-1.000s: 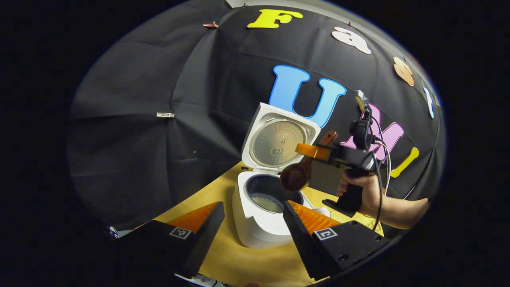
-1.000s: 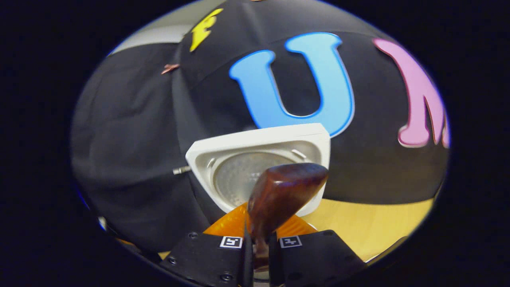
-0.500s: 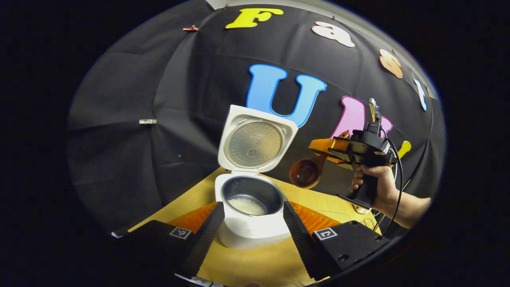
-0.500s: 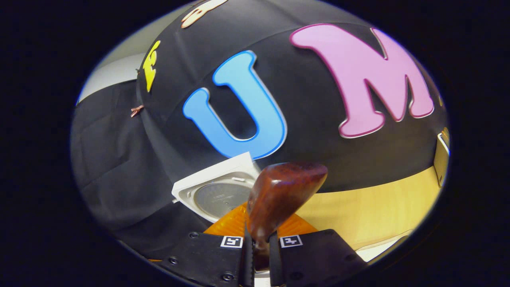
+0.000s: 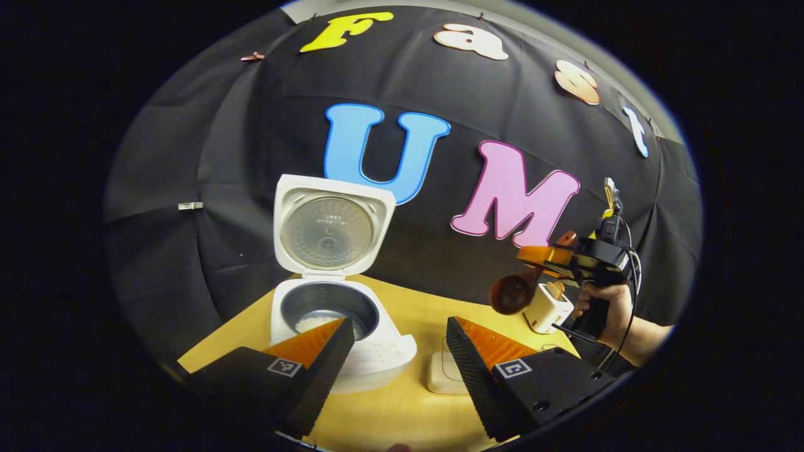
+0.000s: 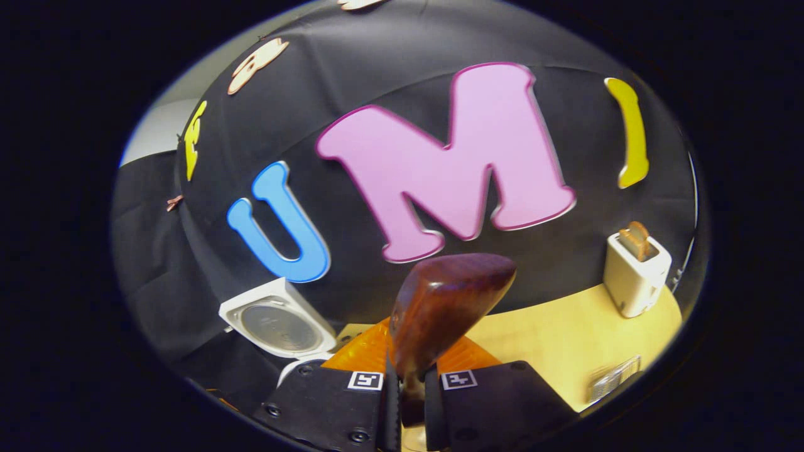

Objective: Close the left gripper, press the button to open the rice cooker; take a wooden spoon from the chopstick holder with the right hand, scoop a spoonful of rice and pour it into the rice cooker, then put the wooden spoon back into the chopstick holder.

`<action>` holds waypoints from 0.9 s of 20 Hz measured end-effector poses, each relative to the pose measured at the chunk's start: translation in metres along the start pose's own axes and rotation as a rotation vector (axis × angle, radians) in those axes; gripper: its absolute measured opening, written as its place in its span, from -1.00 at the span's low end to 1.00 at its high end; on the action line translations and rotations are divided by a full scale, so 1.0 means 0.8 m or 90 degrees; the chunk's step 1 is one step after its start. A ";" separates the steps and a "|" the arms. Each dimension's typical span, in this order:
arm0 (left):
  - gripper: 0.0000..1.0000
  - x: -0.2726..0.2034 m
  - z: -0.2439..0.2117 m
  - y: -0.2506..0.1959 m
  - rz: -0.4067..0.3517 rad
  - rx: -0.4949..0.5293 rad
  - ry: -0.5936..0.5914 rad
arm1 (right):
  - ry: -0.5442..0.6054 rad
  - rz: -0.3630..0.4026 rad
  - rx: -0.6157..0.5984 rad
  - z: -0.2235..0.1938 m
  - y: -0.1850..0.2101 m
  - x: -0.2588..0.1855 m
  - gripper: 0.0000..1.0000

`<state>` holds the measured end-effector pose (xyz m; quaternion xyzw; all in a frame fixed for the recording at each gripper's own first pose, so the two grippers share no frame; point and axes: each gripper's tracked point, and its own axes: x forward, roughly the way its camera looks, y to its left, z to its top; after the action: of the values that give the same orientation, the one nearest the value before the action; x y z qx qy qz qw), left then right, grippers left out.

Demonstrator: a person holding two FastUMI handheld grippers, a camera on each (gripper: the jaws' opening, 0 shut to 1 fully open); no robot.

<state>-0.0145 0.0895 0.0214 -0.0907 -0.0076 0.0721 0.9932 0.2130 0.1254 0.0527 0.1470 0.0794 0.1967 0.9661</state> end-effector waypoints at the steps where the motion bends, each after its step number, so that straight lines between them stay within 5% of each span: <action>1: 0.91 0.003 -0.001 -0.011 -0.004 0.004 0.004 | -0.010 -0.019 -0.002 0.008 -0.030 -0.012 -0.62; 9: 0.91 0.016 -0.026 -0.078 -0.012 0.027 0.035 | -0.016 -0.165 0.008 0.006 -0.243 -0.084 -0.62; 18: 0.92 0.005 -0.030 -0.086 0.050 0.036 0.022 | 0.025 -0.253 0.047 -0.062 -0.363 -0.107 -0.62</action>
<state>0.0003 0.0186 0.0102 -0.0644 0.0150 0.1093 0.9918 0.2281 -0.1516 -0.0775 0.1599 0.1330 0.0023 0.9781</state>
